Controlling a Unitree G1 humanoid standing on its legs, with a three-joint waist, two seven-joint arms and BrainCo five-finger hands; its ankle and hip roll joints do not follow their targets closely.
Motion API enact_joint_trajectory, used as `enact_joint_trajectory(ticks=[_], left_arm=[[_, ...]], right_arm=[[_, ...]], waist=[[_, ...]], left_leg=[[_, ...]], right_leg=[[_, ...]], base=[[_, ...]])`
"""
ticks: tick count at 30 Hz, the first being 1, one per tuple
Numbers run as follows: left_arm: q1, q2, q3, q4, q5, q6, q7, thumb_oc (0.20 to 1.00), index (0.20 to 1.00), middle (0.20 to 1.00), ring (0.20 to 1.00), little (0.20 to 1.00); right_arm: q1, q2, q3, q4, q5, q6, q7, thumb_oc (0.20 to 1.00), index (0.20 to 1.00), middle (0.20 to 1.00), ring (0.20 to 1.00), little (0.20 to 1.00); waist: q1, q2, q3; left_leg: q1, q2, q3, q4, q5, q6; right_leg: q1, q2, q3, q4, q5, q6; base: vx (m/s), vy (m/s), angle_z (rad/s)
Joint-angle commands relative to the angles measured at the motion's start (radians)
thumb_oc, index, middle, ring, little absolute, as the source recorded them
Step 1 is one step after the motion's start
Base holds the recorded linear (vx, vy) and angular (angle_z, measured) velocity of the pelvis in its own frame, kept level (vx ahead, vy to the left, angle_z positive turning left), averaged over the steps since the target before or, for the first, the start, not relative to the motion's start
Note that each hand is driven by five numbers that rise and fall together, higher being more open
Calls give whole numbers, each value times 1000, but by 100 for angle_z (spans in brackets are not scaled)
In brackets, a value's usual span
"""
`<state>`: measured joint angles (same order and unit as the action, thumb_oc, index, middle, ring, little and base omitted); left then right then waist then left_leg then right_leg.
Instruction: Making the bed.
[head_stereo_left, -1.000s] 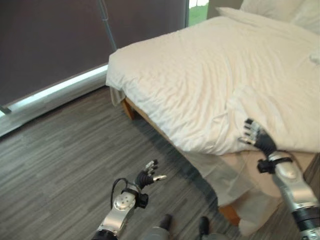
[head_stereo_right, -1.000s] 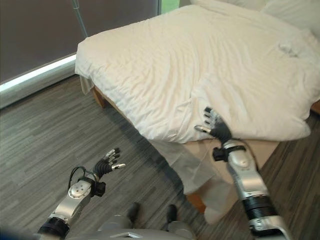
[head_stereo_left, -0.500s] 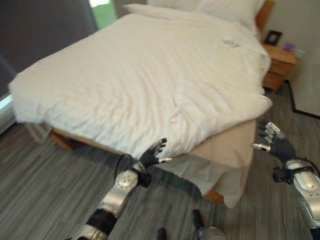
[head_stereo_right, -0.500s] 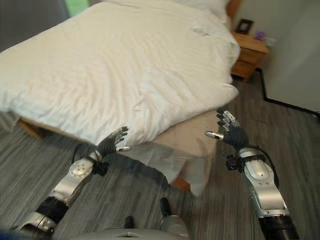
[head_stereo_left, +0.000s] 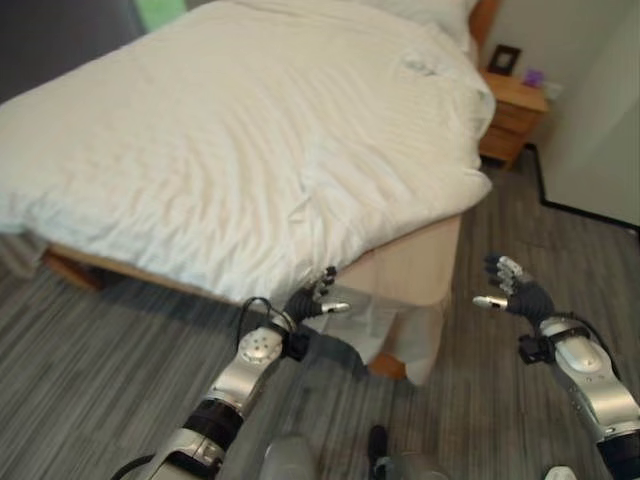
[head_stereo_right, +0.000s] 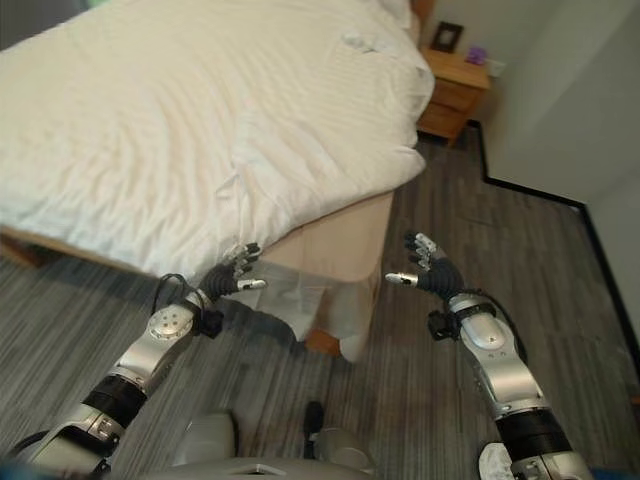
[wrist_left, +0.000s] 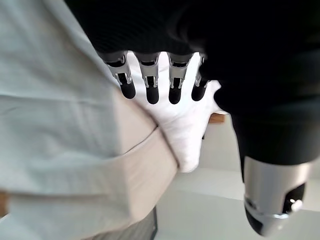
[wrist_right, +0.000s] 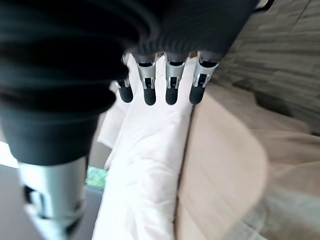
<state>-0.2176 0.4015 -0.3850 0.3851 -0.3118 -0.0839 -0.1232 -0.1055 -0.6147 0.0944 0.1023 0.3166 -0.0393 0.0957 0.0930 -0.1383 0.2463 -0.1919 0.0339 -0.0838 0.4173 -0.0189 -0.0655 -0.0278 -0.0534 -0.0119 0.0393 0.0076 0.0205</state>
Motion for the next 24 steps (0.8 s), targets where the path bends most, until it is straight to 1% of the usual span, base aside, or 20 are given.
enact_joint_trajectory(ticks=[1, 3, 4, 5, 7, 9, 10, 11, 12, 13, 14, 15, 16, 17, 18, 19, 21, 22, 23, 24], left_arm=[[21, -24, 22, -47, -35, -35, -27, 1000, 1000, 1000, 1000, 1000], [43, -28, 25, -39, -23, -34, -30, 1000, 1000, 1000, 1000, 1000], [51, -43, 17, -17, -15, -33, -28, 1000, 1000, 1000, 1000, 1000], [50, -44, 16, -16, -14, -33, -28, 1000, 1000, 1000, 1000, 1000], [47, -36, 10, -26, -10, -37, -20, 1000, 1000, 1000, 1000, 1000], [92, -11, 25, -68, -23, -37, -31, 1000, 1000, 1000, 1000, 1000], [93, -11, 26, -69, -22, -36, -31, 1000, 1000, 1000, 1000, 1000], [109, -2, 40, -74, -31, -38, -29, 1000, 1000, 1000, 1000, 1000], [161, 9, 56, -75, -66, -34, -25, 1000, 1000, 1000, 1000, 1000], [162, 9, 59, -76, -66, -34, -26, 1000, 1000, 1000, 1000, 1000], [184, 17, 67, -77, -68, -36, -27, 1000, 1000, 1000, 1000, 1000], [229, 29, 72, -82, -89, -38, -31, 1000, 1000, 1000, 1000, 1000], [249, 35, 65, -82, -125, -38, -33, 1000, 1000, 1000, 1000, 1000], [260, 41, 57, -87, -146, -36, -35, 1000, 1000, 1000, 1000, 1000], [274, 60, 60, -94, -157, -41, -32, 1000, 1000, 1000, 1000, 1000], [285, 83, 56, -102, -176, -38, -37, 1000, 1000, 1000, 1000, 1000], [311, 112, 70, -108, -193, -29, -45, 1000, 1000, 1000, 1000, 1000], [327, 123, 76, -119, -203, -21, -50, 1000, 1000, 1000, 1000, 1000], [340, 147, 68, -120, -199, -15, -57, 1000, 1000, 1000, 1000, 1000], [341, 156, 60, -120, -198, -10, -65, 1000, 1000, 1000, 1000, 1000]], right_arm=[[-26, -49, -40, -98, 25, -43, 24, 1000, 1000, 1000, 1000, 1000], [14, -61, -69, -114, -26, -50, 20, 1000, 1000, 1000, 1000, 1000], [45, -45, -90, -102, -39, -42, 8, 1000, 1000, 1000, 1000, 1000], [46, -45, -91, -103, -39, -42, 8, 1000, 1000, 1000, 1000, 1000], [41, -13, -85, -67, -10, -43, 1, 1000, 1000, 1000, 1000, 1000], [4, -38, -47, -23, -38, -36, 18, 1000, 1000, 1000, 1000, 1000], [2, -38, -45, -21, -38, -38, 18, 1000, 1000, 1000, 1000, 1000], [-31, -52, -26, 4, -38, -36, 21, 1000, 1000, 1000, 1000, 1000], [-162, -93, 40, 76, -44, -33, 7, 1000, 1000, 1000, 1000, 1000], [-166, -93, 43, 80, -44, -34, 7, 1000, 1000, 1000, 1000, 1000], [-225, -125, 66, 96, -60, -32, 7, 1000, 1000, 1000, 1000, 1000], [-361, -166, 121, 185, -75, -31, -19, 1000, 1000, 1000, 1000, 1000], [-483, -181, 179, 305, -64, -36, -50, 1000, 1000, 1000, 1000, 1000], [-581, -188, 224, 395, -53, -33, -71, 1000, 1000, 1000, 1000, 1000], [-735, -216, 288, 539, -47, -34, -94, 1000, 1000, 1000, 1000, 1000], [-854, -231, 344, 631, -55, -25, -98, 1000, 1000, 1000, 1000, 1000], [-1090, -238, 467, 844, -77, -10, -104, 1000, 1000, 1000, 1000, 1000], [-1171, -226, 509, 889, -83, 2, -105, 1000, 1000, 1000, 1000, 1000], [-1295, -225, 576, 1024, -100, 7, -95, 1000, 1000, 1000, 1000, 1000], [-1352, -221, 612, 1088, -122, 16, -98, 1000, 1000, 1000, 1000, 1000]], waist=[[5, 15, -36], [8, 32, -54], [-6, 43, -74], [-6, 43, -73], [-6, 46, -85], [20, 36, -104], [19, 36, -103], [33, 30, -107], [79, 10, -114], [77, 10, -113], [96, 0, -112], [127, -17, -105], [151, -26, -99], [162, -31, -92], [183, -36, -81], [203, -44, -71], [223, -50, -50], [229, -52, -42], [244, -54, -30], [249, -52, -24]], left_leg=[[-3, -15, 63, -243, 139, 48], [20, -4, 102, -374, 176, 40], [68, -4, 95, -440, 178, 42], [70, -4, 93, -443, 179, 42], [102, -16, 69, -474, 177, 39], [138, -27, 54, -494, 161, 47], [139, -27, 54, -494, 160, 48], [146, -33, 49, -500, 156, 51], [143, -43, 36, -505, 149, 57], [143, -43, 36, -505, 149, 57], [138, -47, 31, -505, 147, 58], [128, -50, 22, -505, 146, 59], [118, -53, 18, -505, 147, 59], [111, -53, 17, -505, 148, 59], [99, -54, 14, -505, 151, 59], [89, -54, 10, -505, 154, 59], [70, -56, 0, -505, 156, 62], [62, -57, -6, -505, 158, 63], [45, -62, -22, -505, 160, 66], [33, -67, -31, -505, 162, 67]], right_leg=[[128, 15, -24, -98, 78, 30], [137, 29, -35, -87, 56, 27], [145, 32, -39, -79, 32, 31], [147, 32, -40, -79, 31, 31], [159, 23, -48, -89, 32, 34], [173, 14, -56, -101, 27, 41], [174, 14, -55, -102, 27, 42], [178, 11, -58, -104, 26, 45], [178, 6, -69, -106, 27, 51], [178, 6, -69, -106, 26, 51], [176, 5, -74, -107, 27, 54], [169, 2, -85, -113, 35, 59], [162, 2, -91, -117, 40, 63], [156, 2, -93, -119, 43, 64], [147, 3, -96, -121, 48, 65], [139, 5, -97, -122, 53, 66], [123, 9, -100, -125, 59, 68], [118, 9, -103, -126, 61, 68], [105, 11, -109, -127, 63, 69], [97, 12, -115, -127, 62, 69]], base=[[76, 19, -5], [134, 77, 19], [111, 86, 21], [85, 99, 15], [93, 97, 3], [138, 99, -11], [85, 64, -14], [120, 87, 8], [120, 87, 7], [94, 76, 10], [28, 30, 18], [31, 42, 25], [7, 22, 34], [-9, 22, 16], [-23, 11, 29], [-24, 10, 33], [2, 14, 19], [31, 31, 7], [23, 32, 20], [20, 38, 29]])
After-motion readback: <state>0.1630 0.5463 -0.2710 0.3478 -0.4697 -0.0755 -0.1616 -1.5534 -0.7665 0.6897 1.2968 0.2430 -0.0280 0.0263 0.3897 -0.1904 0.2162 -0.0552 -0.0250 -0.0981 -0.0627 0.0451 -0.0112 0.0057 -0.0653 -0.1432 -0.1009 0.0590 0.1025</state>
